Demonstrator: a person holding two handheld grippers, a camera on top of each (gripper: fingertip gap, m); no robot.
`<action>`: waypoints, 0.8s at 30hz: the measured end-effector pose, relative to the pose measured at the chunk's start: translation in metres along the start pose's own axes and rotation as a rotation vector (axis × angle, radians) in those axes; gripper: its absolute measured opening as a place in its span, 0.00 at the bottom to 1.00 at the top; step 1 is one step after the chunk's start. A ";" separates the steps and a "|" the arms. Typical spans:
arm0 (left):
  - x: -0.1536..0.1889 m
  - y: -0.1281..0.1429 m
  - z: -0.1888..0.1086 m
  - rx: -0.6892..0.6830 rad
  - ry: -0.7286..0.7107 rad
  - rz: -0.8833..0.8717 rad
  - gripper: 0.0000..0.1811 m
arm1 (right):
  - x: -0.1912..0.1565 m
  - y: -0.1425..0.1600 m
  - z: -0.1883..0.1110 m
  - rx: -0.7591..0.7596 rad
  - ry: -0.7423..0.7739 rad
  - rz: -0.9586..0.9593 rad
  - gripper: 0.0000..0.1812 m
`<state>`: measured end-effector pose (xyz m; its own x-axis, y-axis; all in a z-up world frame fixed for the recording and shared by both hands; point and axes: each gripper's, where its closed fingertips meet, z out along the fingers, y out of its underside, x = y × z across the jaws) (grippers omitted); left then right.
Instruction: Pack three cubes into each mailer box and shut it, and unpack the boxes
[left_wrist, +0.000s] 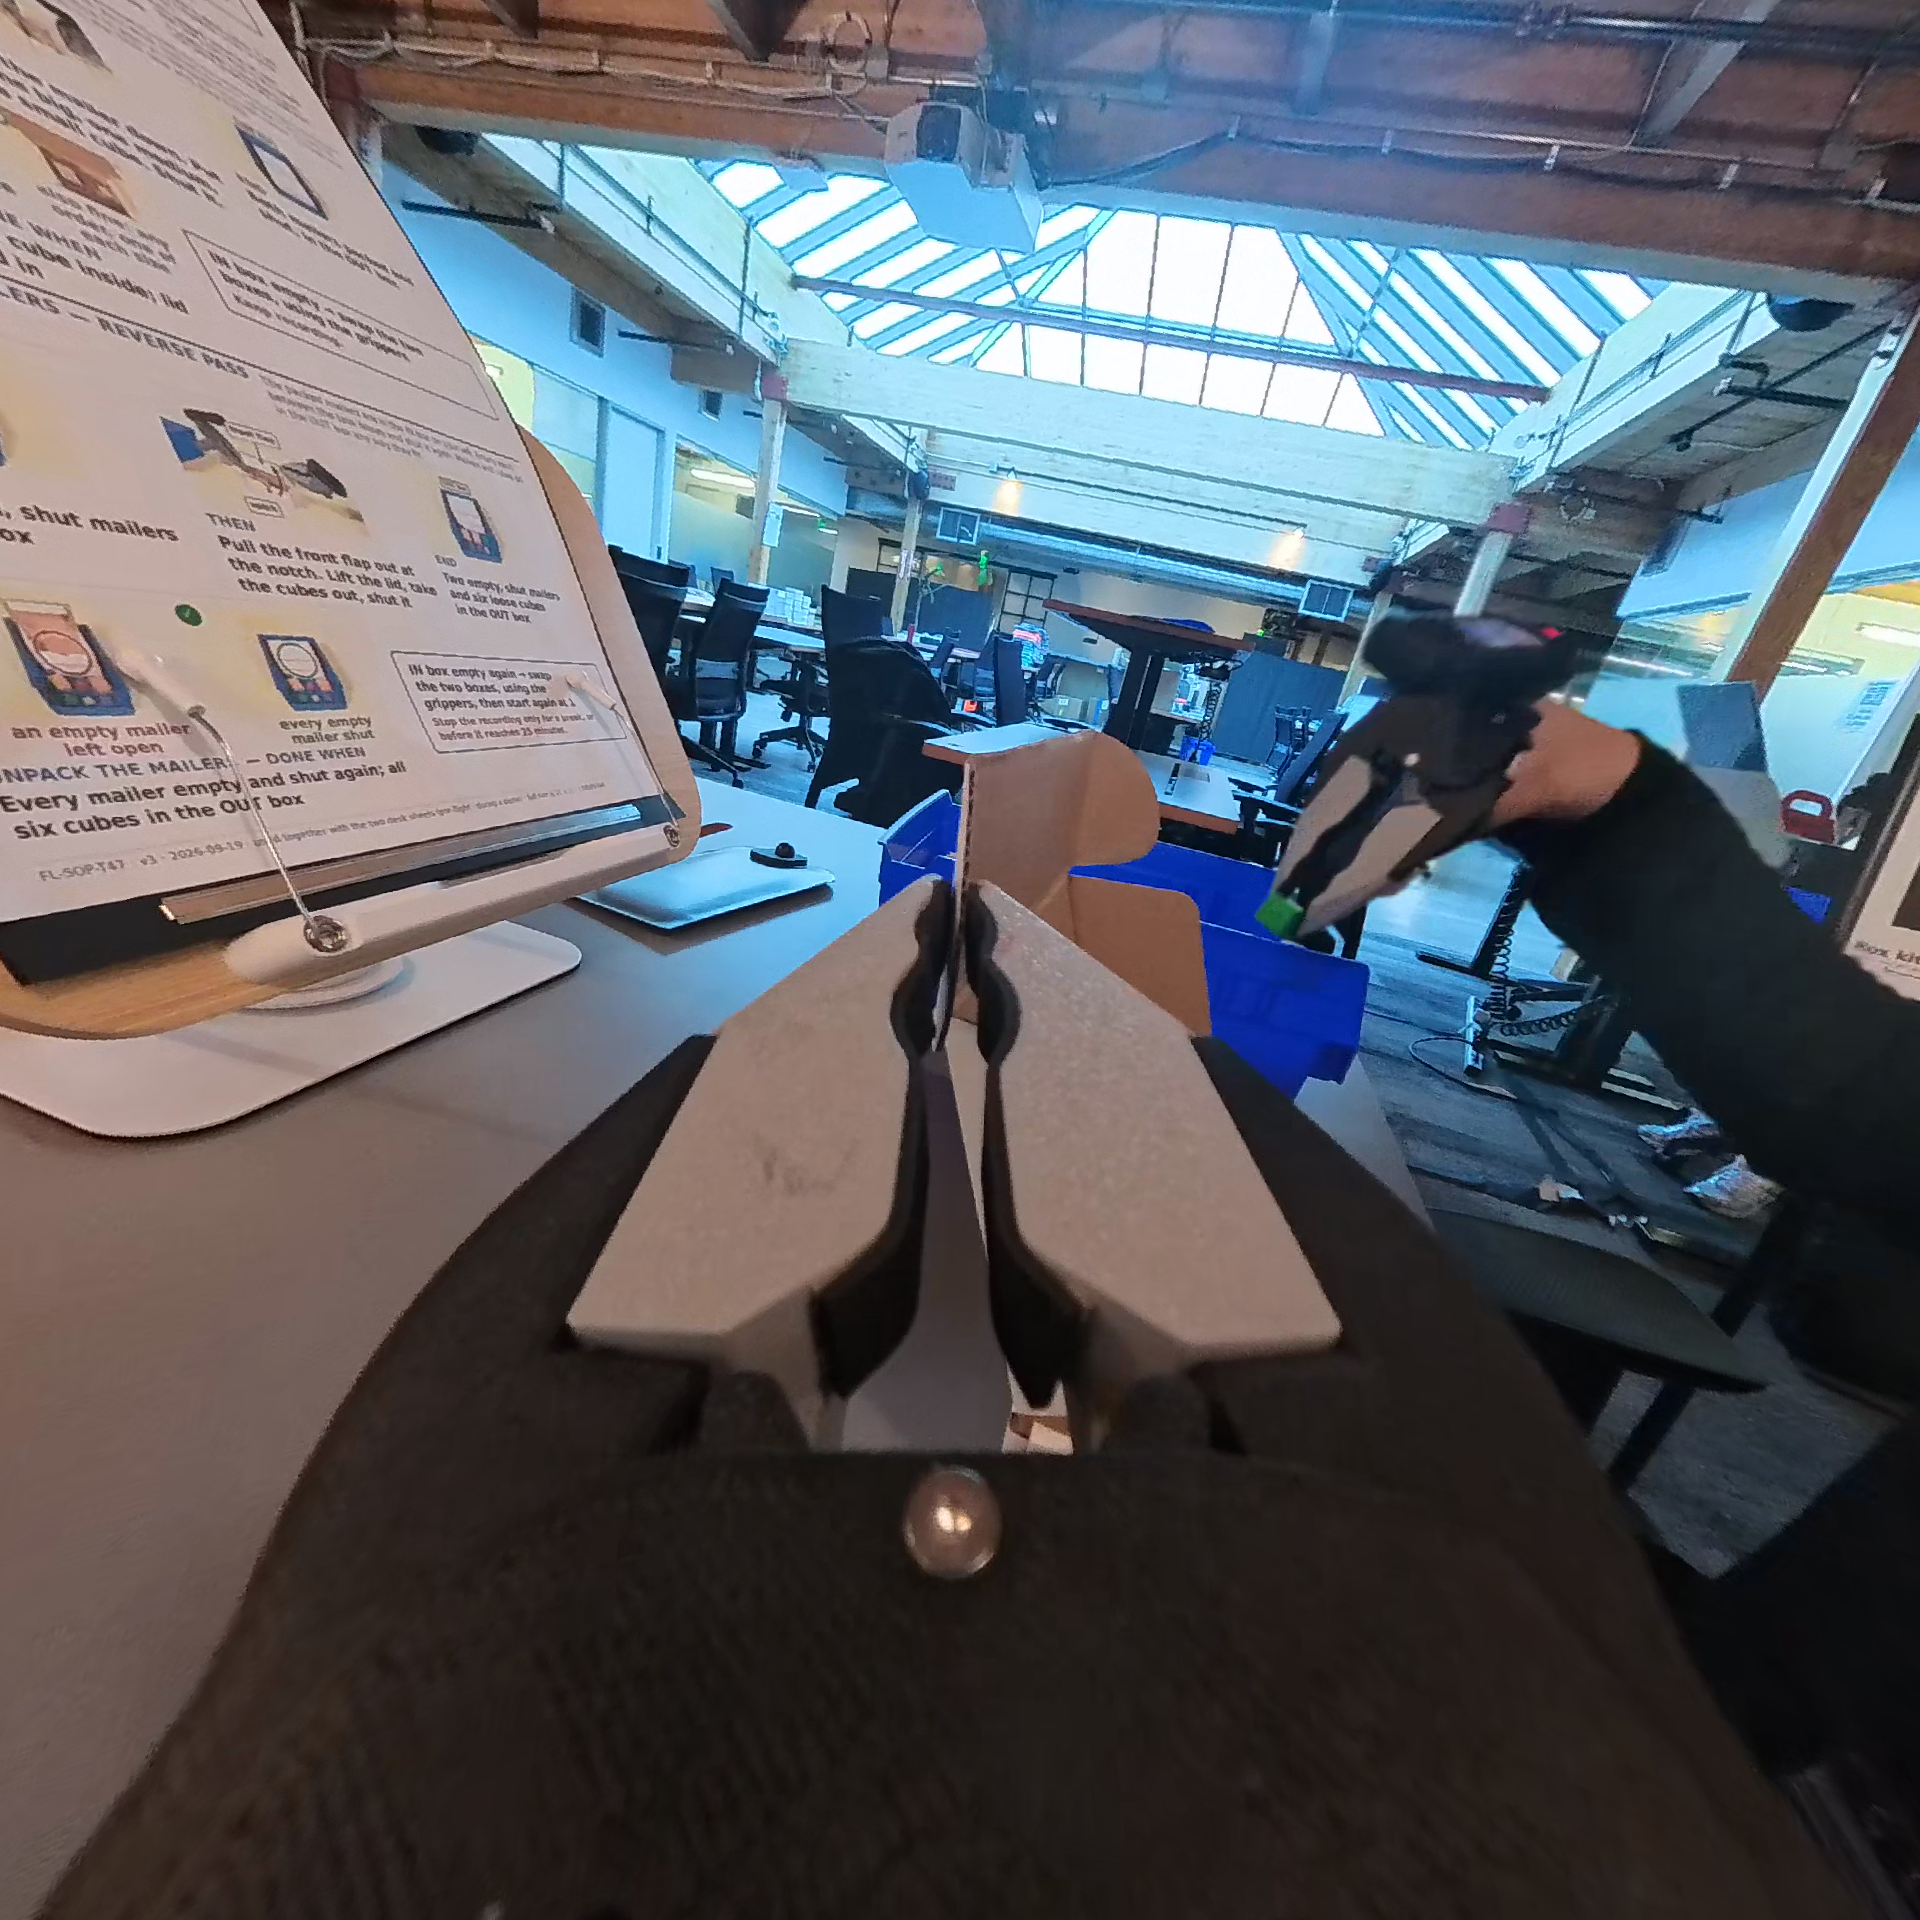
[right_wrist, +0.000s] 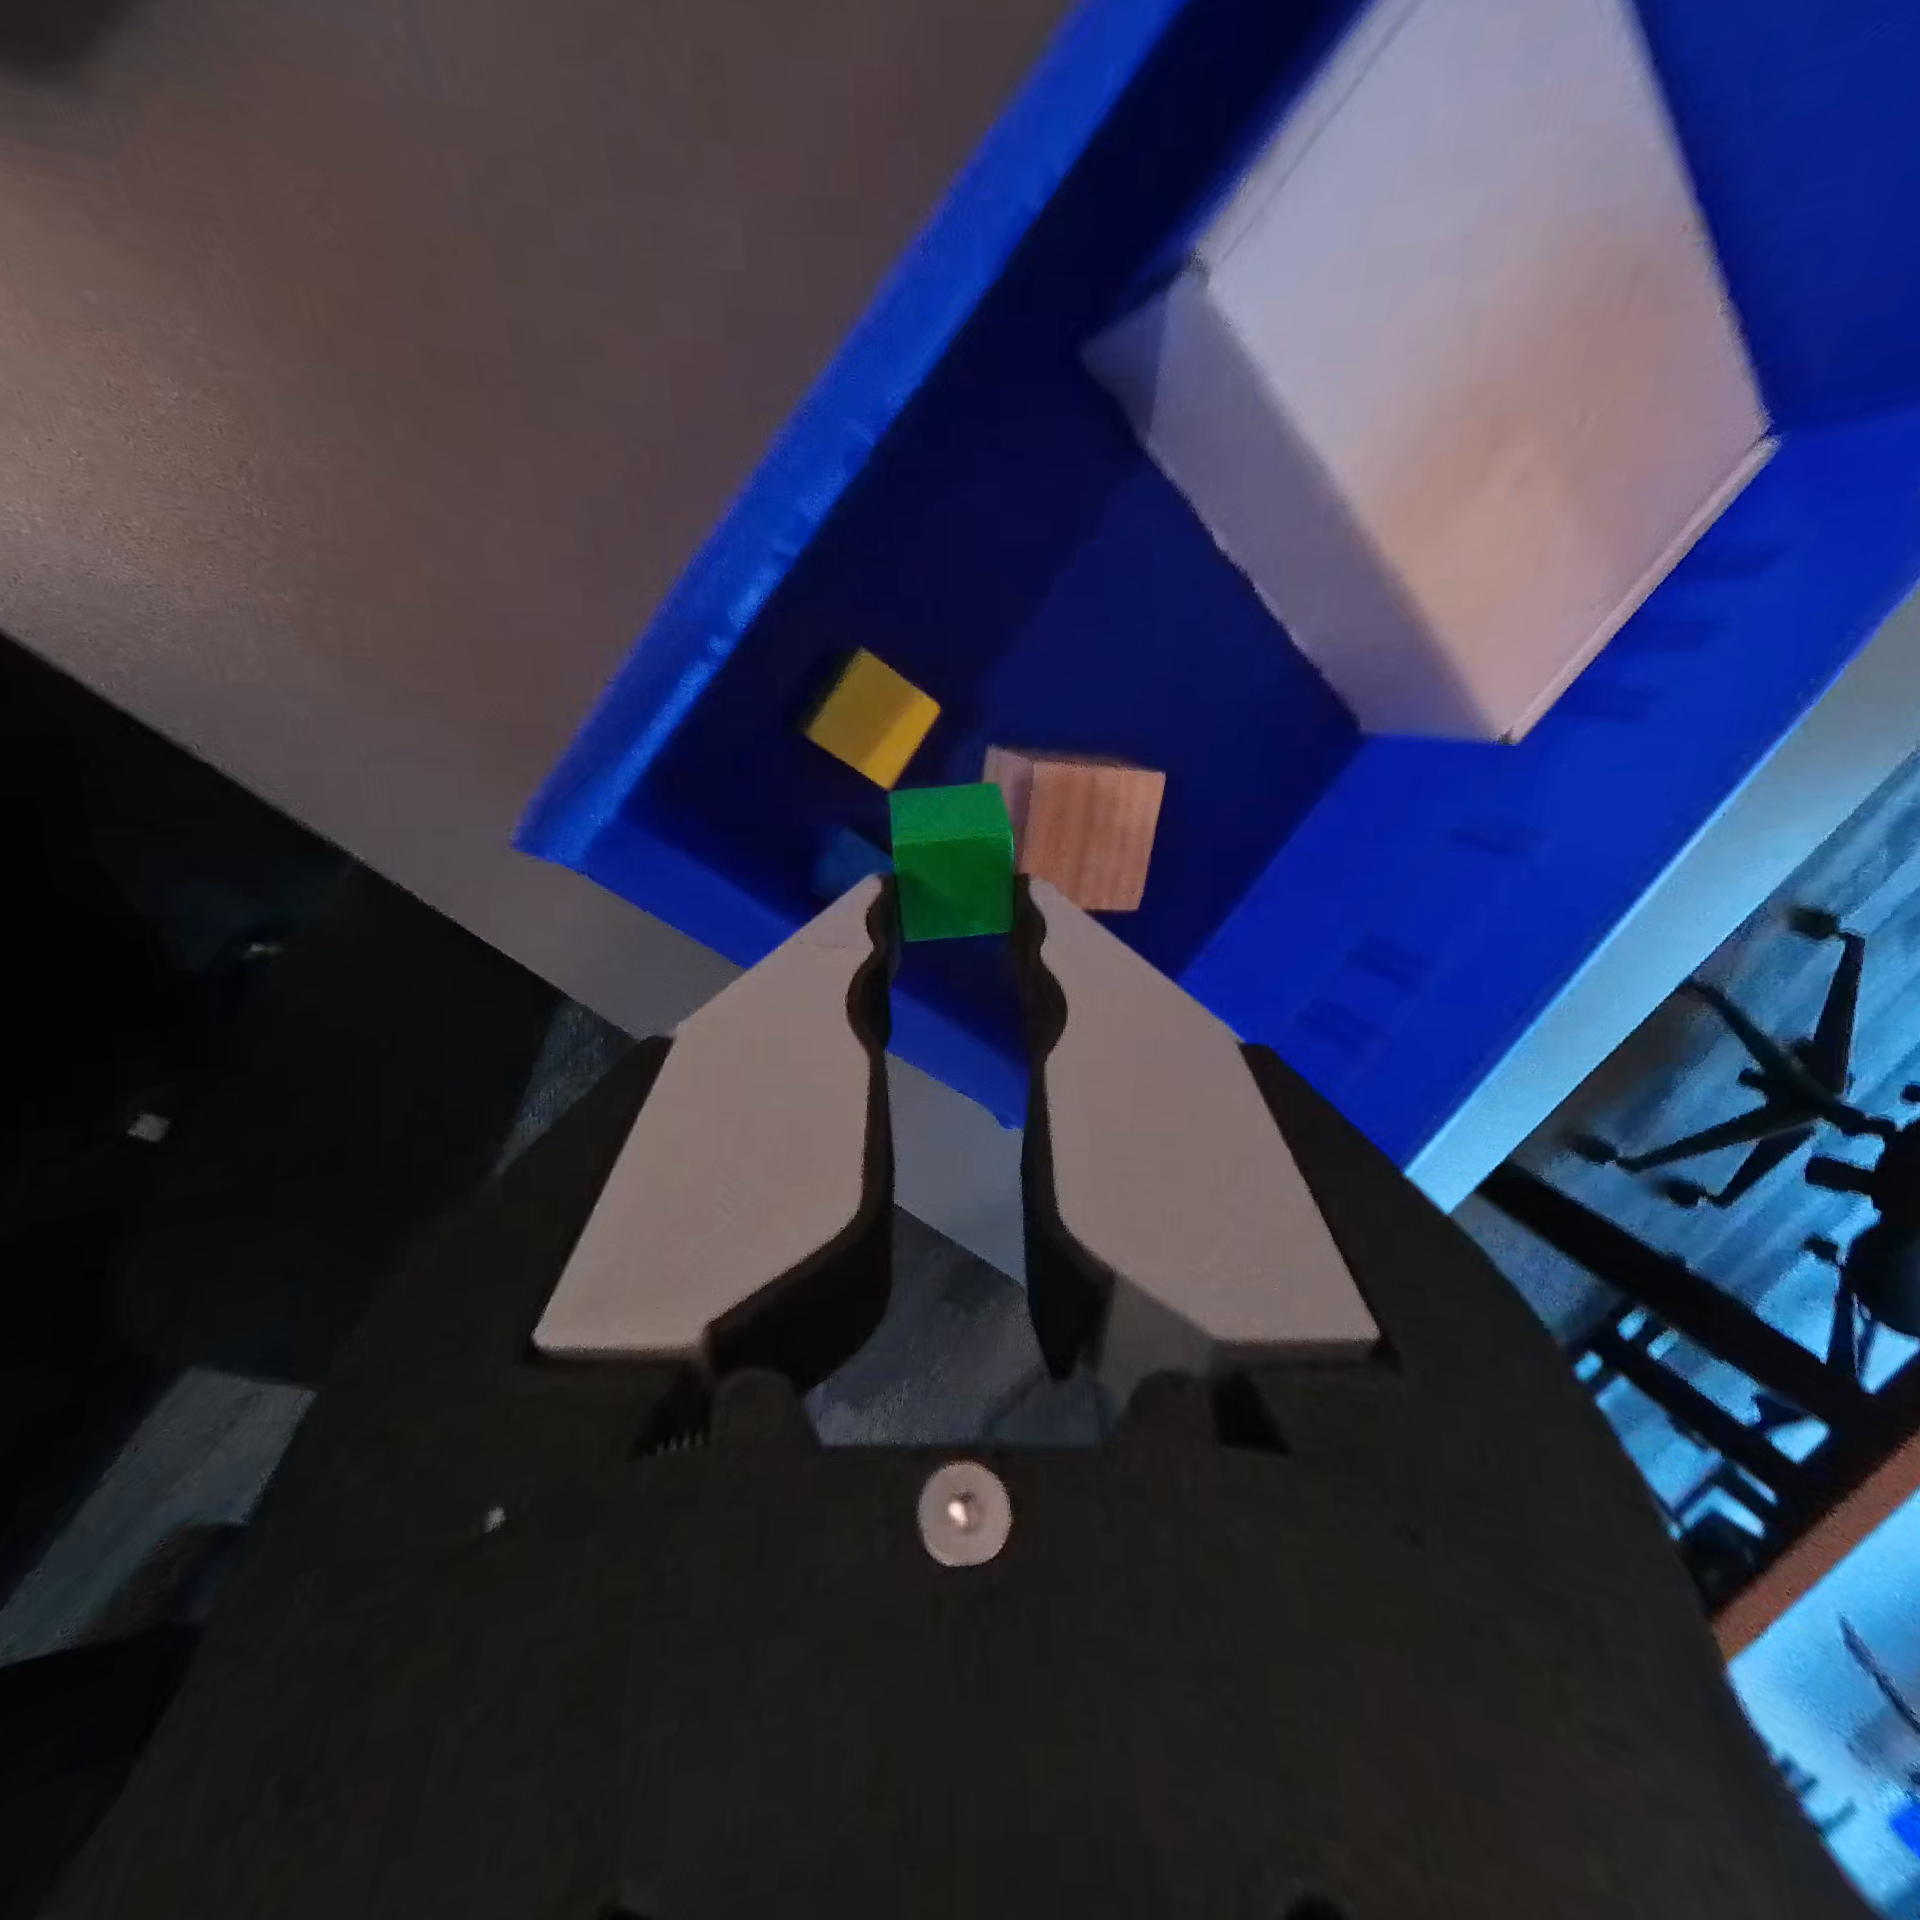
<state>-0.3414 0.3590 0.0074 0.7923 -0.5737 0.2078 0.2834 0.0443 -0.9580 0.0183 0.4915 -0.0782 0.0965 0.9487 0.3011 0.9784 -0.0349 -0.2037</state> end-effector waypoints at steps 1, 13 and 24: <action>0.000 0.000 0.000 -0.001 -0.002 0.003 0.00 | 0.002 0.007 0.011 -0.032 0.001 0.009 0.11; 0.000 0.001 0.000 0.004 0.004 -0.009 0.00 | 0.002 0.020 0.057 -0.127 -0.012 0.030 0.11; 0.002 -0.001 -0.002 0.011 0.021 -0.012 0.00 | 0.017 -0.035 -0.014 0.230 0.145 0.144 0.10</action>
<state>-0.3408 0.3562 0.0089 0.7773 -0.5913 0.2151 0.2991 0.0464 -0.9531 -0.0119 0.5042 -0.0525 0.2720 0.8839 0.3804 0.8873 -0.0774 -0.4546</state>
